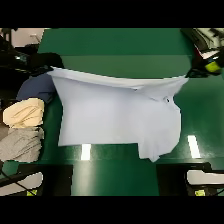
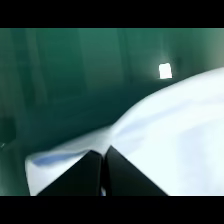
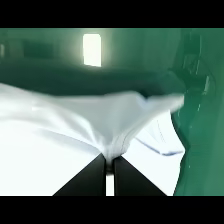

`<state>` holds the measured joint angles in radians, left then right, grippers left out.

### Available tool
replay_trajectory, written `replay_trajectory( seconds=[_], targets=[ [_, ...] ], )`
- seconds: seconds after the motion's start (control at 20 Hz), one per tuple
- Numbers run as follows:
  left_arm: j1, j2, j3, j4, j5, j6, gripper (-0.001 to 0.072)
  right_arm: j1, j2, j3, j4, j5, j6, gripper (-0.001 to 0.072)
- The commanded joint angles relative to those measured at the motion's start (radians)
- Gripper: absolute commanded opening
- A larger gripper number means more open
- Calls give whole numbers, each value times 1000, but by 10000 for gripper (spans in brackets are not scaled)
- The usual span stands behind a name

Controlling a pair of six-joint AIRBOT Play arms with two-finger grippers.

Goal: Fold the shirts.

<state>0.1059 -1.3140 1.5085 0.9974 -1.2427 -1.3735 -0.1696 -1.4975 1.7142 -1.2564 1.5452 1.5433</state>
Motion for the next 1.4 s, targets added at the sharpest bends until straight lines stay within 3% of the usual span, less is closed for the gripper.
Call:
replay_trajectory(
  seconds=[0.0,0.2,0.35,0.45,0.65,0.75,0.95,1.15,1.35],
  targets=[
    [0,-107,-18,-14,278,71,23,62,-127,-29,-29,-278,5,15],
    [0,-192,-18,-14,500,75,23,84,-180,-29,-29,-587,30,16],
    [0,-243,-18,-14,559,94,23,84,-186,-29,-28,-761,35,16],
    [0,-275,-17,-13,554,101,23,84,-186,-29,-29,-803,35,16],
    [0,-296,-17,-10,490,157,24,84,-186,-31,-31,-756,23,16],
    [0,-296,-17,-6,430,189,23,85,-186,-31,-40,-671,14,16],
    [0,-296,-18,6,264,259,23,112,-182,-53,-205,-454,19,15],
    [0,-304,-48,106,167,255,23,114,-151,-187,-201,-453,35,16],
    [0,-307,-122,111,190,255,24,113,-128,-286,-173,-455,38,18]
  ],
)
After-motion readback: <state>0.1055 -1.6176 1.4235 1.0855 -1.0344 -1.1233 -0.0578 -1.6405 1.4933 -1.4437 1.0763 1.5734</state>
